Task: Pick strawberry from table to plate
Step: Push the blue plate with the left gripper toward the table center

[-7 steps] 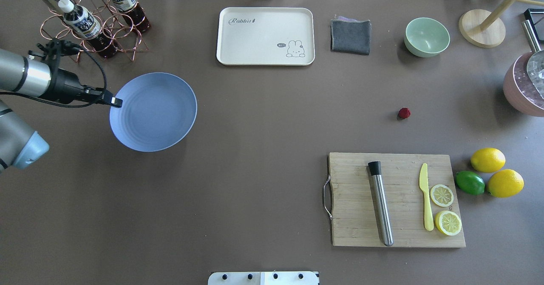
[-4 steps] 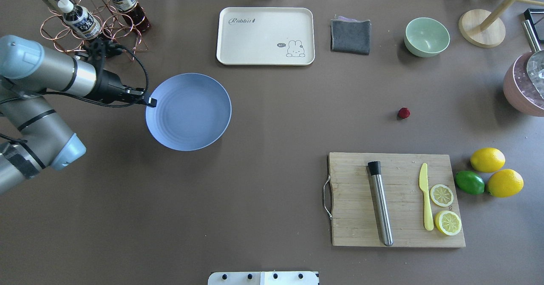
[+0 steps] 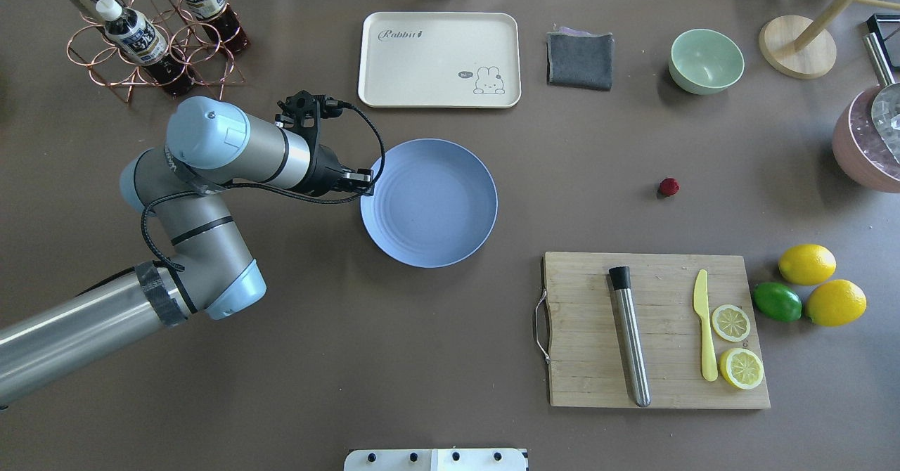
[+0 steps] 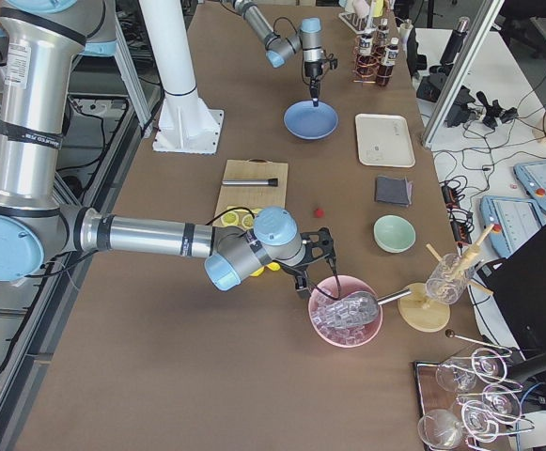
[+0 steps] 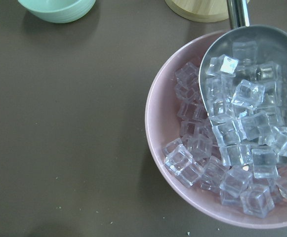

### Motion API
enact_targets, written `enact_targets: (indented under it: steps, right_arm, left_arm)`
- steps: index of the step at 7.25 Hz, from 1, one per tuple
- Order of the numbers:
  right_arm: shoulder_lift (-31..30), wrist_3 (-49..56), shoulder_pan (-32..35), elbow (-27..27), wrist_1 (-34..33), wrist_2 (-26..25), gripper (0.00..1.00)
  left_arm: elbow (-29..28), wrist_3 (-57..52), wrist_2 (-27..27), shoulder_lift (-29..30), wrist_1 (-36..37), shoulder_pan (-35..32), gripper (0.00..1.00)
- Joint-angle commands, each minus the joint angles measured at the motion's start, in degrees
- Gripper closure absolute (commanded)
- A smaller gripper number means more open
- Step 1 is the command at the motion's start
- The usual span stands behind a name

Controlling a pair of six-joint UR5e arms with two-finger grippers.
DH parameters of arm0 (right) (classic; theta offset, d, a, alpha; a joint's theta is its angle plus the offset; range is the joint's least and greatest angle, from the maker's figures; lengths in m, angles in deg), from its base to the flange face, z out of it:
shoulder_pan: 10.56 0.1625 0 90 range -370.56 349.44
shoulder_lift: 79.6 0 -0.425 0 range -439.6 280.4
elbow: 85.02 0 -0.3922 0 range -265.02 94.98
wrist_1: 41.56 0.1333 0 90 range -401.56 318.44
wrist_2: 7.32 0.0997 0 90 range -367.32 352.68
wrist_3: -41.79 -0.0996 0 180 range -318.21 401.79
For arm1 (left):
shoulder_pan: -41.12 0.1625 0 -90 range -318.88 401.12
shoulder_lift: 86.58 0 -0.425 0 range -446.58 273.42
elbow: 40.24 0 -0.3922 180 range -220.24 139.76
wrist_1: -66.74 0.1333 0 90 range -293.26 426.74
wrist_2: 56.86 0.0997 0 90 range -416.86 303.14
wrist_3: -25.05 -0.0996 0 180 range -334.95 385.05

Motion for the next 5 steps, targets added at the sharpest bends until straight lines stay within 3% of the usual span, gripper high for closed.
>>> enact_targets:
  steps: [1,2,4,5]
  right_arm:
    - [0.0,-0.2,-0.2,-0.1,0.0,0.0,0.00]
    - [0.0,-0.3,-0.3,-0.1,0.0,0.0,0.00]
    - [0.2,-0.1,-0.4,0.0,0.1,-0.2,0.00]
    - [0.4,-0.6,-0.8,0.0,-0.1,-1.1,0.00]
  left_arm:
    - [-1.1,-0.3,1.6,0.4,0.1,0.9,0.69]
    - [-1.2,-0.4,1.7,0.3,-0.2,0.8,0.03]
    - [0.1,-0.6,1.8,-1.6,-0.2,-1.7,0.02]
    - [2.7,-1.1,-1.0,-5.9,-0.2,-4.9,0.02]
